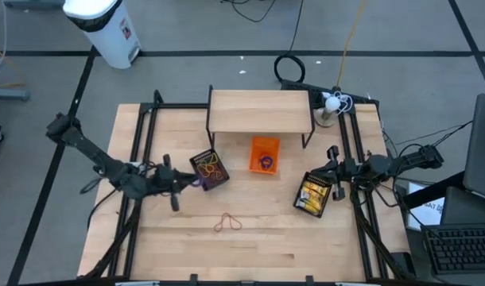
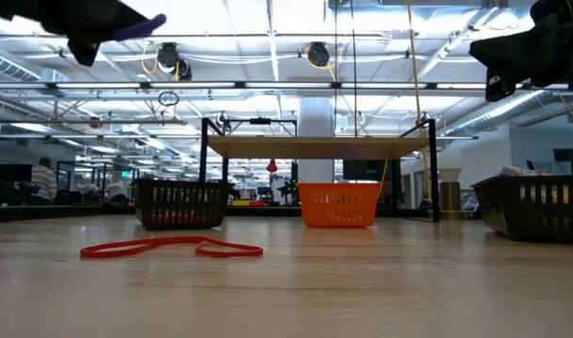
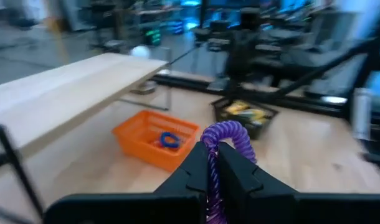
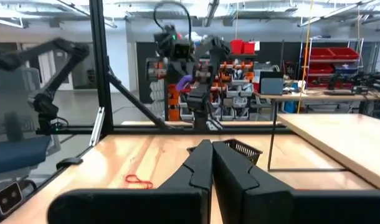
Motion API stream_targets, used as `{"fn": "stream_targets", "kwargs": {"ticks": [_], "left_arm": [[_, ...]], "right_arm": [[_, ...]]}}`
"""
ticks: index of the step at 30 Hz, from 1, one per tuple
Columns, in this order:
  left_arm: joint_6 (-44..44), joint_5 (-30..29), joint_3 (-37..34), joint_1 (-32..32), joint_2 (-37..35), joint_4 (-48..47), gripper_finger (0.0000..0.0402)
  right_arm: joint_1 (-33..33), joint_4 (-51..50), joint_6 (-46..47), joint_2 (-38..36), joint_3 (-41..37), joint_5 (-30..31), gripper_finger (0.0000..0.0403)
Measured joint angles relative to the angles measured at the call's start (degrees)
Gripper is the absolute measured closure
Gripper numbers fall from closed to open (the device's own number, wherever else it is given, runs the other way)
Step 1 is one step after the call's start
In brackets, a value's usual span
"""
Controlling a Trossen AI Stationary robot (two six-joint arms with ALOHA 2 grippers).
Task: Pick & Place Office Desk Supplies
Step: Put the violet spring keychain into the orange bin
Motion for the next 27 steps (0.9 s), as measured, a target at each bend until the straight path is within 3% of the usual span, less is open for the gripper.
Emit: {"fn": "stream_targets", "kwargs": {"ticks": [5, 11, 16, 22, 27], "left_arm": [[10.53, 4.15, -5.58, 0.02, -7.21, 9.03, 0.0386], [15.55, 0.04, -6.04, 2.57, -17.70, 4.42, 0.0389], [19.64, 6.73, -6.04, 5.16, -25.90, 3.46, 0.0389], [18.57, 9.77, -6.04, 5.48, -27.24, 2.41, 0.0389], [16.97, 5.86, -6.04, 5.53, -24.56, 2.84, 0.0389]], "right_arm": [[0.00, 0.74, -0.21, 0.00, 0.00, 0.00, 0.0399], [0.00, 2.89, 1.02, 0.00, 0.00, -0.04, 0.0399], [0.00, 3.12, -0.97, 0.04, 0.00, -0.02, 0.0399], [0.00, 5.99, -5.20, 0.04, 0.00, -0.07, 0.0399], [0.00, 7.09, -7.99, 0.04, -0.02, -0.02, 0.0399]]}}
